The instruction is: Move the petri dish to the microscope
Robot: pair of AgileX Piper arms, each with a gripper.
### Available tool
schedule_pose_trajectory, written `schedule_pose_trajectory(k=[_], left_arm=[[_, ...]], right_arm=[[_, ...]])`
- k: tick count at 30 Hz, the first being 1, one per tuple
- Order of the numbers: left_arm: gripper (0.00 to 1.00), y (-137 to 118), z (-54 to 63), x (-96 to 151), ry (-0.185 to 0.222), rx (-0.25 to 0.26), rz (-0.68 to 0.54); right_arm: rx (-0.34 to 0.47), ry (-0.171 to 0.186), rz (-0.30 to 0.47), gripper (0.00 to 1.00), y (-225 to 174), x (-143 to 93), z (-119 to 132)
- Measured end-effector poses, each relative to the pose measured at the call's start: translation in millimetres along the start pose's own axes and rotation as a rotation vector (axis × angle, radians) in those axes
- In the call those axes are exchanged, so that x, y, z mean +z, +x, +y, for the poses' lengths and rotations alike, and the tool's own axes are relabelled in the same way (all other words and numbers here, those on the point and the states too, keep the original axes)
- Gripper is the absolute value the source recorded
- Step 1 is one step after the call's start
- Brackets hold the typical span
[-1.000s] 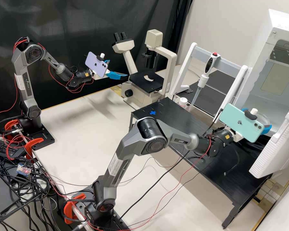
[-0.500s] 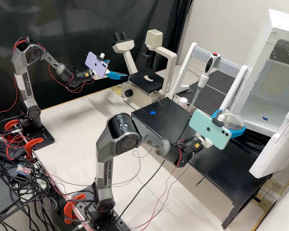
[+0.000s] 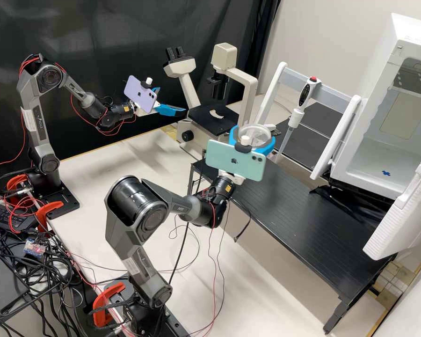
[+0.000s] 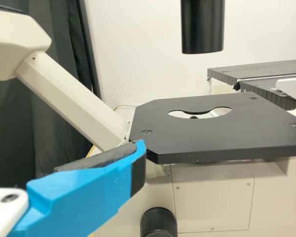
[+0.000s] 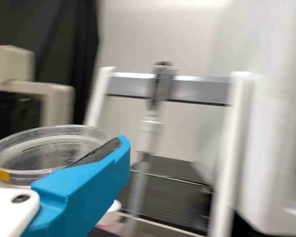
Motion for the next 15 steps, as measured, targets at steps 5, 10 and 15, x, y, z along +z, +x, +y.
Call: schedule_pose_trajectory(k=[5,10,15], left_arm=[[1.0,0,0.0,0,0.0,0.0,0.0],[1.0,0,0.0,0,0.0,0.0,0.0],[1.0,0,0.0,0,0.0,0.0,0.0]], right_arm=[[-0.072,-0.017,0.02,0.0,19,-18,-22],[-0.136,-0.022,0.01,0.0,42,-37,-48],[-0.189,-0.043,0.007,0.0,62,-54,-69]])
